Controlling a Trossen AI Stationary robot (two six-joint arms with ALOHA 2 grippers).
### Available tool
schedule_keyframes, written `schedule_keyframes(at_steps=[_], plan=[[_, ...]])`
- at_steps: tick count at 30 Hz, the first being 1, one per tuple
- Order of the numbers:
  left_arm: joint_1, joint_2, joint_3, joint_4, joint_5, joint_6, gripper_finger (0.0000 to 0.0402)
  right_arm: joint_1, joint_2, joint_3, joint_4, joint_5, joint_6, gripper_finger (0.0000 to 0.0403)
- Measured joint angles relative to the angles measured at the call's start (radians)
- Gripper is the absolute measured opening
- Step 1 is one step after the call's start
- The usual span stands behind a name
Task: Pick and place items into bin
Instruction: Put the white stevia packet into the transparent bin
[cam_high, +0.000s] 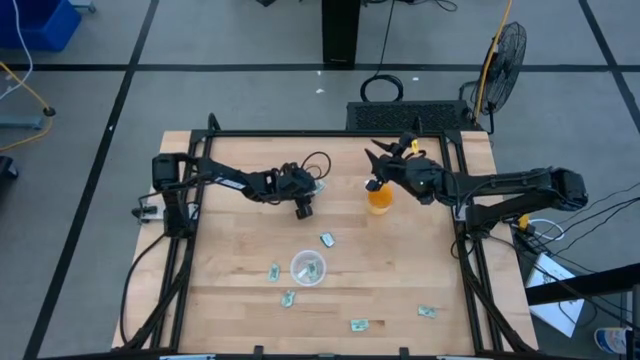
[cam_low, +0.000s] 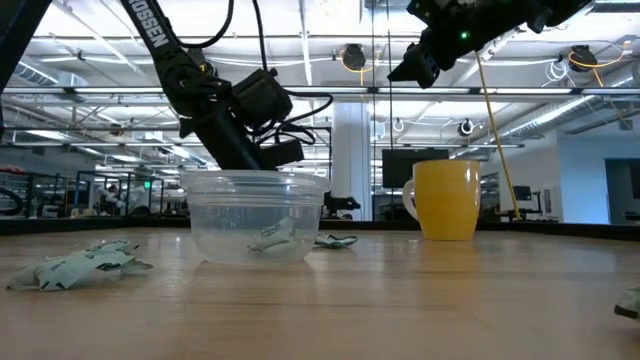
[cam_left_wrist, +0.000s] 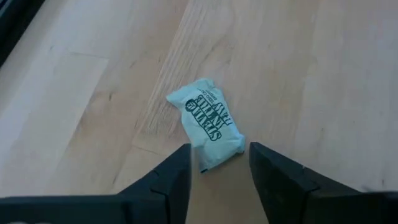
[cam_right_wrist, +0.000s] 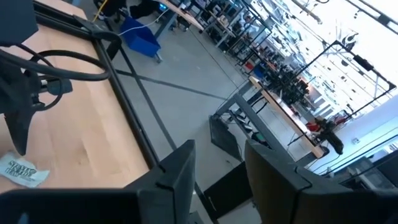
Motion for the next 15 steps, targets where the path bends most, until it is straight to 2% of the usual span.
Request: schedule_keyframes(at_steps=[15], plan=[[0.021, 0.002, -0.003, 0.02, -0.016, 0.006, 0.0026, 0.0, 0.0, 0.0, -0.053, -0.001, 0.028, 0.013]])
